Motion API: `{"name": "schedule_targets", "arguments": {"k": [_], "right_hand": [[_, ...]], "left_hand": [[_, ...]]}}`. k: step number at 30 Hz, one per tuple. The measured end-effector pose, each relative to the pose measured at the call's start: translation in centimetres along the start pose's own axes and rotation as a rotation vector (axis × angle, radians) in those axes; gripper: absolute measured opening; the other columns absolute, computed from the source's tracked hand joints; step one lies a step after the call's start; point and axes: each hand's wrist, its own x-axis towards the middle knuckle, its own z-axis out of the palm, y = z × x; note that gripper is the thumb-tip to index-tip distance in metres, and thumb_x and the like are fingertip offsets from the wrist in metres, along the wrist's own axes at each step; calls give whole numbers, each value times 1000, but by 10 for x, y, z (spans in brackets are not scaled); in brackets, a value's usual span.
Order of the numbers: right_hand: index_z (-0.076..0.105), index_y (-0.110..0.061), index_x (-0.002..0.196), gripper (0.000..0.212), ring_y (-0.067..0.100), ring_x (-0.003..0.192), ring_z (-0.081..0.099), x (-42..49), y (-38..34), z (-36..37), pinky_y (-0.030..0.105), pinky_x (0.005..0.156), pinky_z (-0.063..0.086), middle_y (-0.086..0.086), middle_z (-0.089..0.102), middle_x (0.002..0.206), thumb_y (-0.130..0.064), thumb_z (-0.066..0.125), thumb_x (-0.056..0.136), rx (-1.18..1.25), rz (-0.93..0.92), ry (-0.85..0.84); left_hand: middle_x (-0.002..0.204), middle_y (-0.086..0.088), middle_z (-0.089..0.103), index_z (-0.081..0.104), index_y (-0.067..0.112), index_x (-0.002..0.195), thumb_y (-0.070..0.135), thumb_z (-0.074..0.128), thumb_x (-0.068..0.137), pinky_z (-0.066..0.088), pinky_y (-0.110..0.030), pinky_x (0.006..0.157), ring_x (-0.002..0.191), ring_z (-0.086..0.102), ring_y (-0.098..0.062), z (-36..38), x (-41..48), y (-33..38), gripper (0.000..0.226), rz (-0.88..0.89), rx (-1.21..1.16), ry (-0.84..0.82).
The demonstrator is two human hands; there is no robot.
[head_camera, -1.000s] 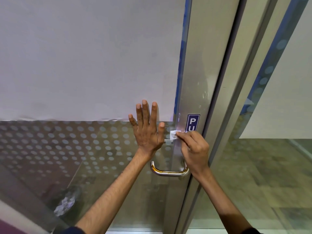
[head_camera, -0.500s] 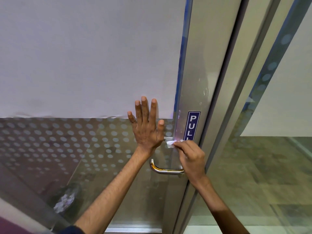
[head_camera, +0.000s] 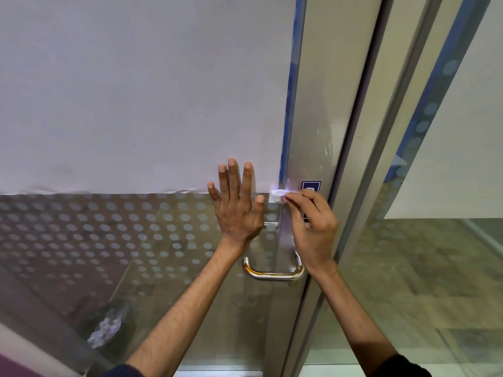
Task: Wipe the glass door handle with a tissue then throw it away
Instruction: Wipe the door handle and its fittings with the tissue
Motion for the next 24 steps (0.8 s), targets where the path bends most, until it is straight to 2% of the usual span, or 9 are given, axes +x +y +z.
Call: {"name": "schedule_targets", "arguments": {"k": [4,8,12,14,17,20,22,24], "right_hand": [[75,-3,97,19,18,92,66,-27,14,2,27,90,54,10,71,98,4,76,79,-11,15,-68],[76,-7,92,27,20,82,67,-64,36,2,33,75,57,5,71,89,12,76,74,-27,-69,-262],[75,-10,91,48,18,81,66,-72,41,-2,31,66,56,0,71,86,26,67,61,-76,-127,-403],[75,-10,91,46,19,84,65,-68,40,-4,32,63,55,0,69,85,21,57,63,-84,-167,-439],[76,-7,89,34,22,87,66,-39,28,-8,33,70,56,4,72,86,7,47,76,-46,-205,-342],[77,-5,90,25,23,91,68,3,14,-11,32,84,55,7,75,91,8,56,85,9,-224,-171],[76,-4,90,18,22,91,69,18,10,-12,32,87,54,9,76,92,7,63,85,14,-214,-111],[75,-1,83,16,24,89,70,19,8,-10,33,86,54,11,75,88,7,61,83,28,-194,-65]], "left_hand": [[164,6,-21,-6,27,156,47,7,100,-17,-42,122,153,-15,-16,0,1,1,60,2,0,-2],[164,6,-20,-6,27,156,47,8,100,-17,-42,122,153,-15,-16,0,0,-2,61,-4,12,4],[164,6,-19,-5,27,156,47,8,101,-16,-43,122,153,-14,-16,-3,1,1,60,-3,-8,-8],[164,6,-19,-5,27,156,48,8,101,-16,-43,122,153,-14,-16,-1,1,2,60,-9,-13,-18],[164,6,-19,-5,27,156,48,8,101,-16,-43,122,153,-13,-16,0,1,0,61,-14,-10,-13],[165,5,-19,-4,26,156,48,9,100,-15,-43,122,153,-13,-17,-1,1,1,61,-13,-12,-18],[164,5,-19,-4,26,156,48,8,101,-15,-43,122,153,-13,-17,-2,0,1,61,-13,-15,-13],[164,5,-20,-5,26,156,48,9,101,-15,-43,122,153,-13,-17,-1,-1,1,61,-7,-13,-9]]}}
